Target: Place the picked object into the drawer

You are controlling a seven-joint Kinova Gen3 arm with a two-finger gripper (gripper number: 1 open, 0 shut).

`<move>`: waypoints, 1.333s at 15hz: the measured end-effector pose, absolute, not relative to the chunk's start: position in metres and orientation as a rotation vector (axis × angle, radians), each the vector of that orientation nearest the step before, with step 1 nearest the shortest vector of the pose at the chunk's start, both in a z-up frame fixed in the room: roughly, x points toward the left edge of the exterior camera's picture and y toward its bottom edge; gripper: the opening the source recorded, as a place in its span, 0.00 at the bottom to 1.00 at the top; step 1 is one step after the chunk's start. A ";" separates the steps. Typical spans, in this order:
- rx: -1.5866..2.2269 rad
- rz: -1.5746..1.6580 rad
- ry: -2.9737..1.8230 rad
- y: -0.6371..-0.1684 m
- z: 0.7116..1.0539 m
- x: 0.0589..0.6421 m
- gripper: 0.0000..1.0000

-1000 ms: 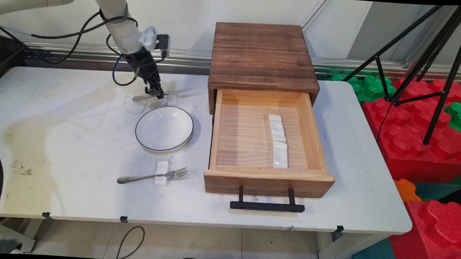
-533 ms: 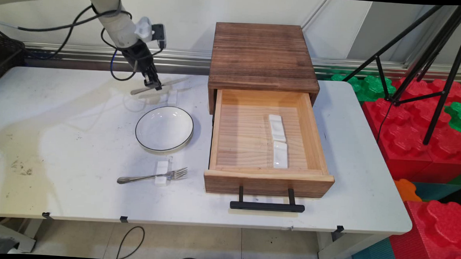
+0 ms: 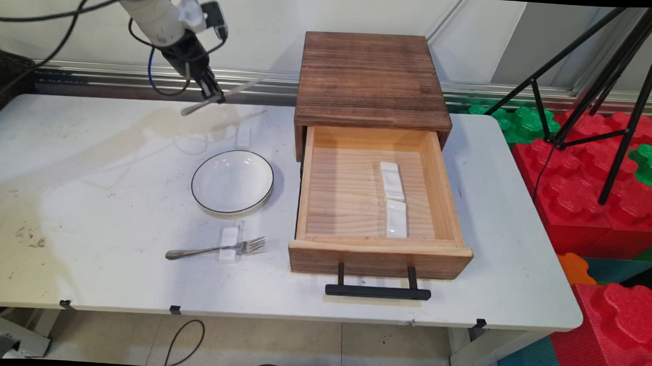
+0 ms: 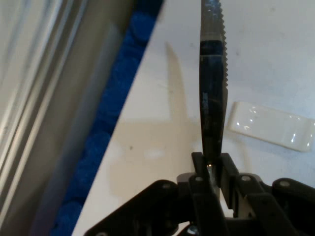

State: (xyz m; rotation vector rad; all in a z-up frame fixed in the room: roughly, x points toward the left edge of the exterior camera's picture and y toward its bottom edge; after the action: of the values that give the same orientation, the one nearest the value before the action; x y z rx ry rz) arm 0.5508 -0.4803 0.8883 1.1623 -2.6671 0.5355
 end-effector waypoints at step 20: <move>1.134 0.733 -2.521 -0.400 1.009 0.457 0.00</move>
State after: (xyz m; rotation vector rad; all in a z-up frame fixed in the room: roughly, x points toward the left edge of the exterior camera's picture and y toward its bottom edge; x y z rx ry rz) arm 0.4567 -0.4001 1.0087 1.1340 -2.5215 0.7333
